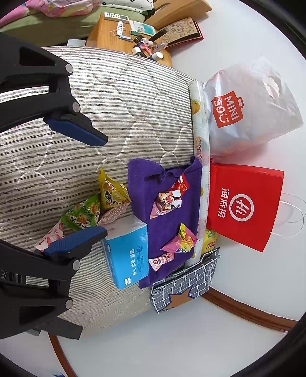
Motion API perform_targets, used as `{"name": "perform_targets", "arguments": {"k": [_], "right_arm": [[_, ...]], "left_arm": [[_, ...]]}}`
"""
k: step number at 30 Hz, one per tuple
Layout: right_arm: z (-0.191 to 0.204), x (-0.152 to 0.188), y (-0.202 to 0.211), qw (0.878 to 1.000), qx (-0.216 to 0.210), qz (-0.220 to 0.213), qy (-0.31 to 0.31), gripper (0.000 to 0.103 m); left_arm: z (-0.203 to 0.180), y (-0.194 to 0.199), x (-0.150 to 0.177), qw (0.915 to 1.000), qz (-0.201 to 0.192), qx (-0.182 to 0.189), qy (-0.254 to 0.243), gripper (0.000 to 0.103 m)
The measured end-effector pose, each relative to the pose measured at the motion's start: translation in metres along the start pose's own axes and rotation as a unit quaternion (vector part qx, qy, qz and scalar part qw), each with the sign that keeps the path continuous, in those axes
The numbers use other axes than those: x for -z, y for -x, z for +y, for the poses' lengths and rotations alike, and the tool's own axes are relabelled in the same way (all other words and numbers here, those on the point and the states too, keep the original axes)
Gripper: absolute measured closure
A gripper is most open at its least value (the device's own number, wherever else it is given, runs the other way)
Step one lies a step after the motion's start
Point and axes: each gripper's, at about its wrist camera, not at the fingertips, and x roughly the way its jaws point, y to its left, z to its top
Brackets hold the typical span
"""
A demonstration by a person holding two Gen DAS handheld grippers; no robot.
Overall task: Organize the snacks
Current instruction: 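Move the right tool down to the blue snack packet on the mattress, then close the right tool on the blue packet and lift it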
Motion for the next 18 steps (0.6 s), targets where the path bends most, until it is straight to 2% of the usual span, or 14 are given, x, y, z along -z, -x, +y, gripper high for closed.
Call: {"name": "perform_targets", "arguments": {"k": [13, 18], "right_arm": [[0.0032, 0.0012, -0.0105, 1.0, 0.013, -0.014, 0.009, 0.025], [0.0054, 0.0026, -0.0067, 1.0, 0.003, -0.017, 0.023, 0.042]], "left_arm": [[0.002, 0.0001, 0.002, 1.0, 0.001, -0.002, -0.004, 0.034], [0.001, 0.0007, 0.003, 1.0, 0.002, -0.001, -0.005, 0.034]]}}
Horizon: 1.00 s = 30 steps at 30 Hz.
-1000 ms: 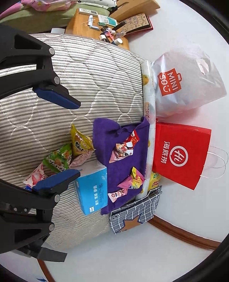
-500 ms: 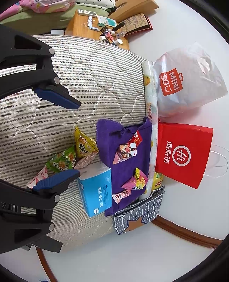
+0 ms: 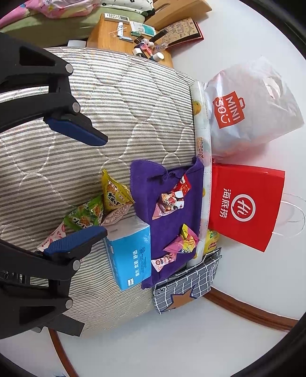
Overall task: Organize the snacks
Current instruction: 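Close the right tool on the blue packet and lift it, then grasp the yellow chip bag with the left tool while the right tool holds the blue packet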
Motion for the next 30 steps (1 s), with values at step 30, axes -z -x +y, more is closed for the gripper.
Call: {"name": "perform_targets", "arguments": {"k": [30], "right_arm": [[-0.096, 0.013, 0.032, 0.989, 0.077, -0.025, -0.125, 0.056]], "left_arm": [[0.001, -0.035, -0.004, 0.9995, 0.03, -0.006, 0.007, 0.034]]}}
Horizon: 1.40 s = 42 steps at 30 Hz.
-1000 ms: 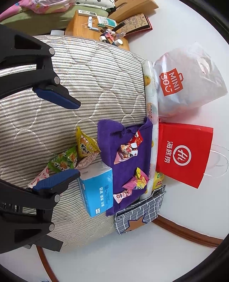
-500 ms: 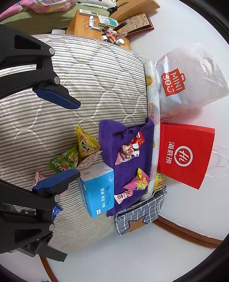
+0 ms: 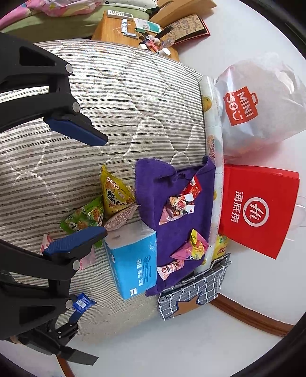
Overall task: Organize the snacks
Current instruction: 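Grasp the yellow chip bag with the left tool while the right tool holds the blue packet, then carry the yellow bag and blue packet with both tools over the purple towel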
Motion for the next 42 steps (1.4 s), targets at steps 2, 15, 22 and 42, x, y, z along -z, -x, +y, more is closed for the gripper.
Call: {"name": "perform_targets", "arguments": {"k": [2, 15, 22, 42], "right_arm": [[-0.005, -0.003, 0.0, 1.0, 0.002, -0.002, -0.006, 0.056], [-0.029, -0.017, 0.0, 0.999, 0.018, -0.013, -0.033, 0.056], [-0.036, -0.026, -0.003, 0.999, 0.021, -0.015, -0.043, 0.056], [-0.036, -0.04, -0.012, 0.999, 0.018, -0.015, -0.046, 0.056]], "left_arm": [[-0.001, -0.005, -0.002, 1.0, 0.004, 0.001, 0.001, 0.034], [-0.007, -0.06, -0.019, 0.9992, 0.039, 0.004, 0.0, 0.034], [-0.007, -0.089, -0.026, 0.9983, 0.058, 0.005, -0.004, 0.034], [0.003, -0.103, -0.026, 0.9958, 0.075, 0.051, 0.01, 0.07]]}}
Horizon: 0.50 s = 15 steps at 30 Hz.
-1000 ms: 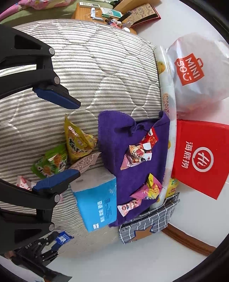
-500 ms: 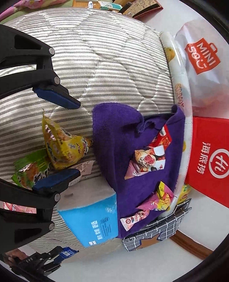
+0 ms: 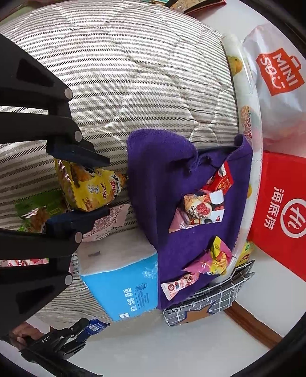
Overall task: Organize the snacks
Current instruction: 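Carry the yellow bag and blue packet with both tools over the purple towel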
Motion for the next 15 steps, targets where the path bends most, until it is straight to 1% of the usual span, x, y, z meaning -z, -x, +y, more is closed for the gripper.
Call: {"name": "perform_targets", "arguments": {"k": [10, 15], "right_arm": [[0.006, -0.001, 0.017, 1.0, -0.001, -0.014, 0.006, 0.057], [0.008, -0.008, 0.032, 1.0, 0.001, -0.019, 0.003, 0.057]], "left_arm": [[0.01, 0.035, 0.006, 0.9992, -0.034, -0.004, 0.018, 0.07], [0.005, 0.052, 0.012, 0.9984, -0.052, -0.002, 0.022, 0.07]]}}
